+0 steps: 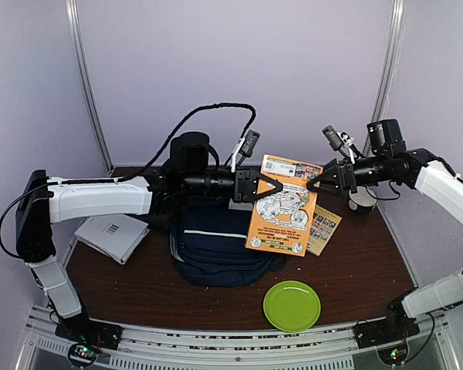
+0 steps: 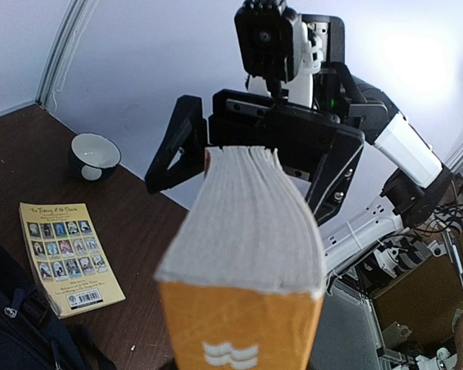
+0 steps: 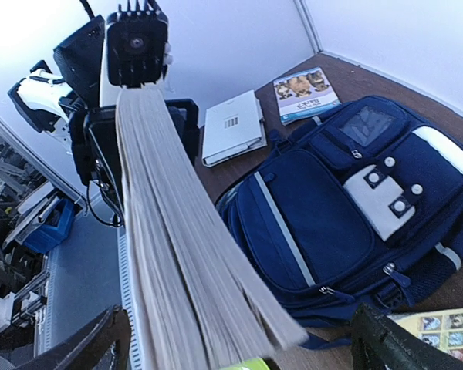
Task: Pack the student bag
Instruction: Pass from the left arm to the right
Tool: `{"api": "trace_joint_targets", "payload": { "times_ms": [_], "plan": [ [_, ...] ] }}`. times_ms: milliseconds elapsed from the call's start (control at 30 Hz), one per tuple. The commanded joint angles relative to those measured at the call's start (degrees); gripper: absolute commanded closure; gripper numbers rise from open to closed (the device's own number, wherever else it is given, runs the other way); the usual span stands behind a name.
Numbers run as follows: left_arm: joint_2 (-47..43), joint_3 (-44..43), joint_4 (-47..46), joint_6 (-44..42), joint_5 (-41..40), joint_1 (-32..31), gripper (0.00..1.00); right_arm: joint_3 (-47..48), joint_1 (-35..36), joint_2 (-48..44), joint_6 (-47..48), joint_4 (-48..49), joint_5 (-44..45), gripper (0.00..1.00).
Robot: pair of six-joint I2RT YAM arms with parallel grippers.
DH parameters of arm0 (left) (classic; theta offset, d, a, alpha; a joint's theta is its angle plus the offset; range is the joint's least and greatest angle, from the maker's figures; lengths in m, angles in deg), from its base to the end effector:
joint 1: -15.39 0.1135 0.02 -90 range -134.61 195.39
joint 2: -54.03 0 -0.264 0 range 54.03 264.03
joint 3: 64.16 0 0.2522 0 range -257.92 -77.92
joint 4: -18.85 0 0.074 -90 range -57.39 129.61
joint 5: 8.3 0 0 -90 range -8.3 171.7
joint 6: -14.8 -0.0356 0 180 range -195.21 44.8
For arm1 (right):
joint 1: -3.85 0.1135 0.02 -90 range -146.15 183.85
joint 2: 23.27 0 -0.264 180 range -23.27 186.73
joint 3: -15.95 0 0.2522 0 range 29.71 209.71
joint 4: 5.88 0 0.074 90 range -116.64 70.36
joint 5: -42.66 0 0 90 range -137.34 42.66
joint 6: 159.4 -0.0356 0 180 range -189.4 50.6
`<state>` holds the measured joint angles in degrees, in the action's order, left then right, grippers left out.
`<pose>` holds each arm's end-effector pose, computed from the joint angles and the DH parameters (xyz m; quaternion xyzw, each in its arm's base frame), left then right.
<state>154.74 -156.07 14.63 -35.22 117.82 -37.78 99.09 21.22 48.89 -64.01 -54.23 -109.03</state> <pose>0.2354 -0.3493 0.3261 0.2891 0.6698 -0.6249 0.2778 0.2378 0.1072 0.3577 -0.3747 0.7096 0.4968 0.3306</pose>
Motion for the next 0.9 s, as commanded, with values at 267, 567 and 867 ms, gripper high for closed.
{"api": "trace_joint_targets", "payload": {
  "times_ms": [267, 567, 867],
  "plan": [
    [-4.2, 4.2, -24.1, 13.5, 5.2, 3.2, 1.00, -4.9, 5.4, 3.3, -13.1, 21.7, -10.3, 0.09],
    [-5.5, 2.5, -13.1, 6.3, 1.7, 4.6, 1.00, -8.6, 5.6, 2.6, -20.0, 29.2, -14.5, 0.49],
    [-6.5, 2.5, -3.4, 1.0, -3.9, 4.6, 0.54, -6.0, 5.5, 4.4, -27.2, 36.3, -15.6, 1.00]
  ]
}}
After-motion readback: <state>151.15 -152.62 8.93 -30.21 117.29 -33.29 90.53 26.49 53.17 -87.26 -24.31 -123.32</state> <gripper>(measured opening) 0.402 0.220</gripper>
